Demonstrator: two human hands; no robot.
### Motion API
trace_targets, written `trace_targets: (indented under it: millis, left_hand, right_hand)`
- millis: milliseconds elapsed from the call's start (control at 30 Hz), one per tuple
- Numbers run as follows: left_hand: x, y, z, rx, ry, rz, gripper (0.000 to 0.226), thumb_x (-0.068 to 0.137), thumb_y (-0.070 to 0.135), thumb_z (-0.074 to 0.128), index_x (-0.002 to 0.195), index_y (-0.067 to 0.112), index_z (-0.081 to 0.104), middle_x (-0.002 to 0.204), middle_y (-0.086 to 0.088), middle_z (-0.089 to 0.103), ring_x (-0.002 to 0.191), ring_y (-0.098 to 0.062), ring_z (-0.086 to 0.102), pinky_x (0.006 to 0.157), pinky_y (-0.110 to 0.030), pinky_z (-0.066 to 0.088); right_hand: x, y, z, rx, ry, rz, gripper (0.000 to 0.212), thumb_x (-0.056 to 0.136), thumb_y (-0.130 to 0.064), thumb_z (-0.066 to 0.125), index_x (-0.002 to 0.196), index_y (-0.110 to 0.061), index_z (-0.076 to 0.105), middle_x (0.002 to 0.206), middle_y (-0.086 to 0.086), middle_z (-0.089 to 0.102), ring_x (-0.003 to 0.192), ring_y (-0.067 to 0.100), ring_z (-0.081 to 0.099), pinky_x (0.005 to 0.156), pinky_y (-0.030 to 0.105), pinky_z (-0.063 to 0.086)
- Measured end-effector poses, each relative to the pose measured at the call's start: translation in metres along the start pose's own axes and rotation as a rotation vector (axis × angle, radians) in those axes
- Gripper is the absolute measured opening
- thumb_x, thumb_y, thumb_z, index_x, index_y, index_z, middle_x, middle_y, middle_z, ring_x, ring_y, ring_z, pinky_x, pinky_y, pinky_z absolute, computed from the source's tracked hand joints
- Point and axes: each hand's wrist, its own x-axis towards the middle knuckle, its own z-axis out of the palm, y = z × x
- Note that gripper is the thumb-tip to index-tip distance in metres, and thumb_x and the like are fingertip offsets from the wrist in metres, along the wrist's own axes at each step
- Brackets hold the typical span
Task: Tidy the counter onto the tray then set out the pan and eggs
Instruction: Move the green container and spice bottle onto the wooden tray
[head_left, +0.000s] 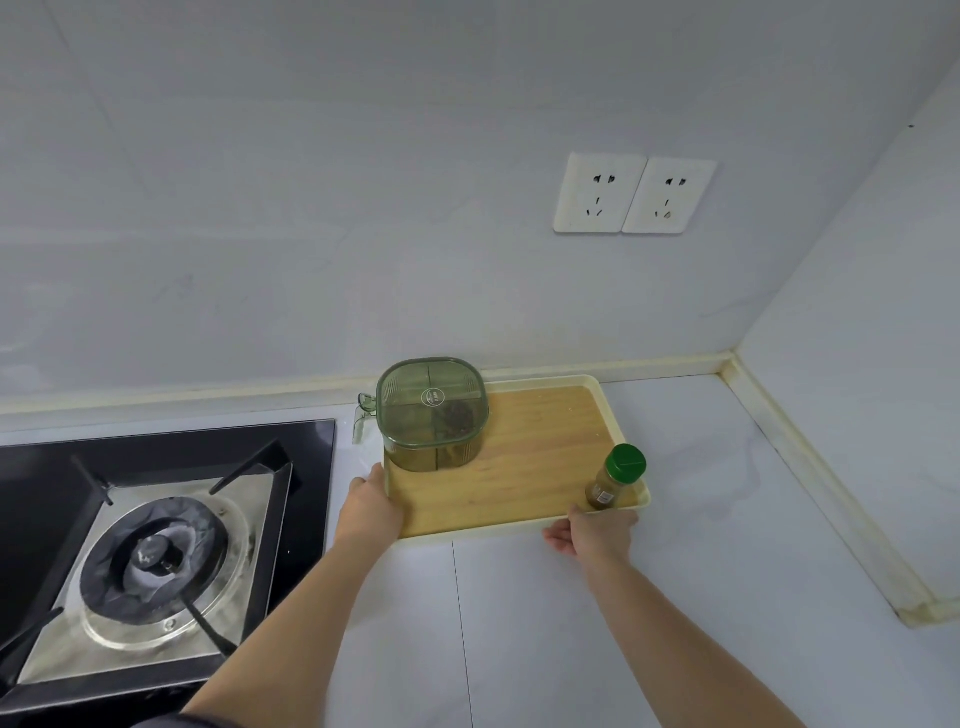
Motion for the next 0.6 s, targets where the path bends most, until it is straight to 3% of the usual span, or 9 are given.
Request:
trace_targets:
  millis: [133,200,300,400,500,600]
  left_hand:
    - [-0.004,0.001,-0.002,0.034,0.001,-0.009,0.054,0.092,0.002,0.035,0.145,0.010,0.026,0.128,-0.016,0.041,0.108,-0.035,0.054,0.084,-0.038,0.045]
    - [-0.010,0.002,-0.007,0.005,0.053,-0.029,0.052,0.094,0.008,0.041,0.144,0.009,0.025,0.131,-0.014,0.039,0.108,-0.034,0.054,0.083,-0.040,0.047]
    - [-0.023,0.002,-0.022,0.054,0.326,0.147,0.050,0.090,0.026,0.059,0.131,0.007,0.040,0.124,-0.012,0.045,0.104,-0.031,0.055,0.075,-0.039,0.049]
    - [-0.023,0.013,-0.031,0.297,0.522,0.462,0.057,0.073,0.028,0.074,0.122,0.011,0.051,0.120,-0.012,0.051,0.108,-0.032,0.052,0.082,-0.043,0.049]
    - [-0.018,0.047,-0.024,0.534,0.409,0.616,0.071,0.072,0.035,0.073,0.136,0.027,0.043,0.144,-0.011,0.037,0.136,-0.037,0.032,0.104,-0.053,0.033]
    - [-0.009,0.074,-0.009,0.674,0.247,0.640,0.067,0.090,0.028,0.055,0.146,0.037,0.020,0.158,-0.006,0.003,0.146,-0.038,-0.004,0.113,-0.063,0.006]
  right_hand:
    - [0.005,0.000,-0.003,-0.037,-0.033,0.044,0.043,0.090,0.000,0.060,0.119,-0.005,0.029,0.083,0.028,0.065,0.051,0.028,0.064,0.036,0.025,0.049]
    - [0.003,-0.004,-0.011,-0.119,-0.030,0.049,0.055,0.085,-0.008,0.068,0.127,-0.003,0.034,0.089,0.024,0.065,0.051,0.026,0.063,0.041,0.028,0.050]
    - [0.004,-0.012,-0.035,-0.457,0.068,-0.130,0.084,0.078,-0.031,0.075,0.141,-0.012,0.023,0.124,0.020,0.051,0.090,0.034,0.060,0.065,0.034,0.048]
    - [0.014,-0.020,-0.053,-0.684,0.143,-0.366,0.098,0.075,-0.038,0.076,0.150,-0.019,0.016,0.142,0.016,0.034,0.128,0.039,0.041,0.094,0.049,0.042]
    - [0.022,-0.024,-0.052,-0.697,0.023,-0.497,0.076,0.074,-0.032,0.076,0.139,-0.018,0.039,0.134,0.011,0.043,0.127,0.033,0.042,0.099,0.045,0.039]
    - [0.031,-0.023,-0.046,-0.682,-0.010,-0.506,0.046,0.062,-0.043,0.070,0.099,-0.018,0.058,0.105,0.008,0.057,0.096,0.026,0.060,0.079,0.038,0.050]
